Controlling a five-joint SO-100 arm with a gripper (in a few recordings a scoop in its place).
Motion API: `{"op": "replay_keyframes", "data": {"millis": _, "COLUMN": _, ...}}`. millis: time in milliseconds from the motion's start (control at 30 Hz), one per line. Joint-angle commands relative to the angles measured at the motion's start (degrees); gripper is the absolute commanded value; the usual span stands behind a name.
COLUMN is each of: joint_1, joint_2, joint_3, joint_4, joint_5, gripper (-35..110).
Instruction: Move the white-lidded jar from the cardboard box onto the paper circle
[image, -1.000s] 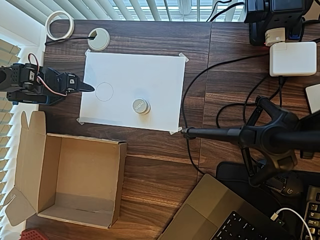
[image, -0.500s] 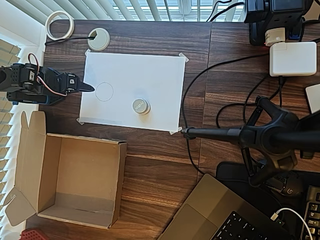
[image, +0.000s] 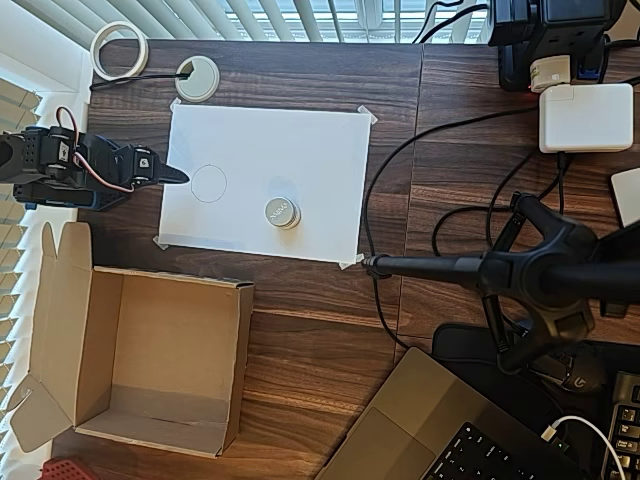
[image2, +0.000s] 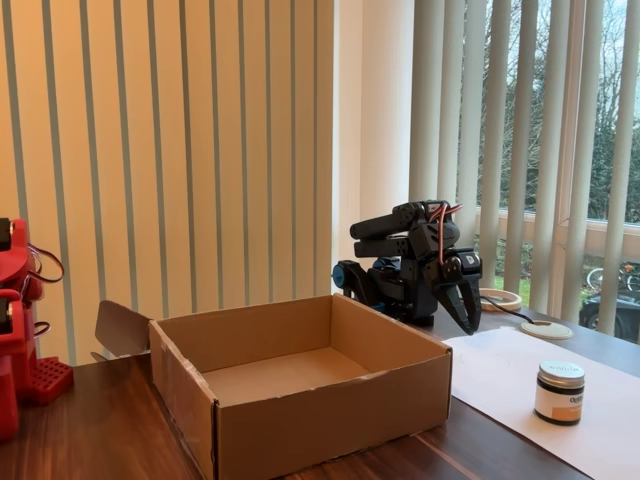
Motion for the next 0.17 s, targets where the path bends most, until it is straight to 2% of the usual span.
{"op": "replay_keyframes", "data": {"millis": 0, "joint_1": 0.7, "joint_2": 3.7, "joint_3": -2.7, "joint_4": 1.8, "joint_5": -0.8, "gripper": 0}}
{"op": "replay_keyframes", "data": {"millis": 133, "joint_1": 0.7, "joint_2": 3.7, "joint_3": -2.7, "joint_4": 1.8, "joint_5": -0.8, "gripper": 0}}
